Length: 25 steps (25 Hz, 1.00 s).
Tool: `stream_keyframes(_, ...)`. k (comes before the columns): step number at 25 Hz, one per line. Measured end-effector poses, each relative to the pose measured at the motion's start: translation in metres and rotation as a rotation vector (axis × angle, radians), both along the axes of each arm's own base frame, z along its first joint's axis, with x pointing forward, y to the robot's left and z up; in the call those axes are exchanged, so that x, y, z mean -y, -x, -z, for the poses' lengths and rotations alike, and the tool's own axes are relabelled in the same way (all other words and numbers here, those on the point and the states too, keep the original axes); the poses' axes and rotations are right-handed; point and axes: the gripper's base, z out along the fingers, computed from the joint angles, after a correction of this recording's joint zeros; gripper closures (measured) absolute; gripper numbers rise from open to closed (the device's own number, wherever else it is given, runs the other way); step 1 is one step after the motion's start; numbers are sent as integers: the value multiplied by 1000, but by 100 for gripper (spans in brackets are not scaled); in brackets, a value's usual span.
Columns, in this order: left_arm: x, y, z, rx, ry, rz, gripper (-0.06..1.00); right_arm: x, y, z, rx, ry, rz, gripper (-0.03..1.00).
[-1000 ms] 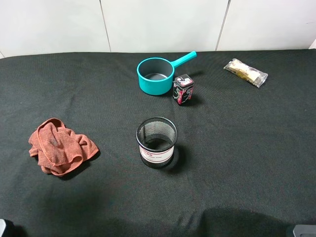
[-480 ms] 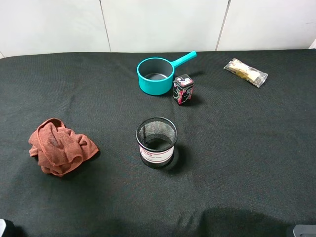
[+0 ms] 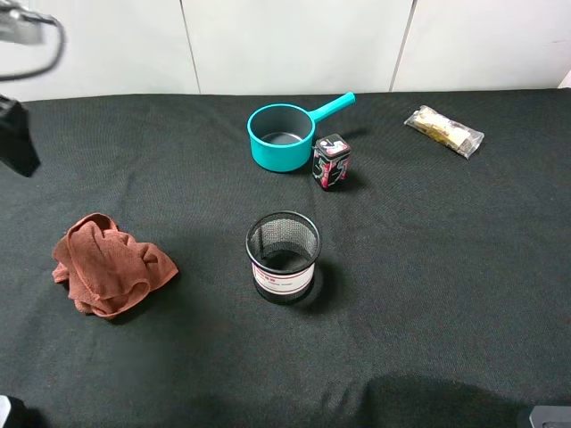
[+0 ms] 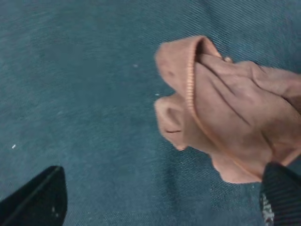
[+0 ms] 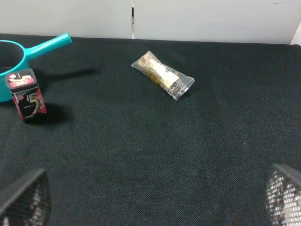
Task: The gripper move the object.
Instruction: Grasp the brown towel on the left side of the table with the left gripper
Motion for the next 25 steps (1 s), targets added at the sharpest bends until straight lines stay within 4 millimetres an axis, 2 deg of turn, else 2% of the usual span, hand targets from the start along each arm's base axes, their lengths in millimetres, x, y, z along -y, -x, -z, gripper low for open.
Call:
stream_keyframes(4,24,-8,14,-23,-3,98,13,0,0,0,0,0,0,27)
stream_keyframes(7,35,-8,29,-33,-2,145,13,0,0,0,0,0,0,27)
stream_keyframes(17,31,15,78,-64,1,166,13,0,0,0,0,0,0,27)
stream_keyframes(21,30,21,92,-26,14,175,13,0,0,0,0,0,0,27)
stream_keyframes(25,31,21,98,18,27,180,13,0,0,0,0,0,0,27)
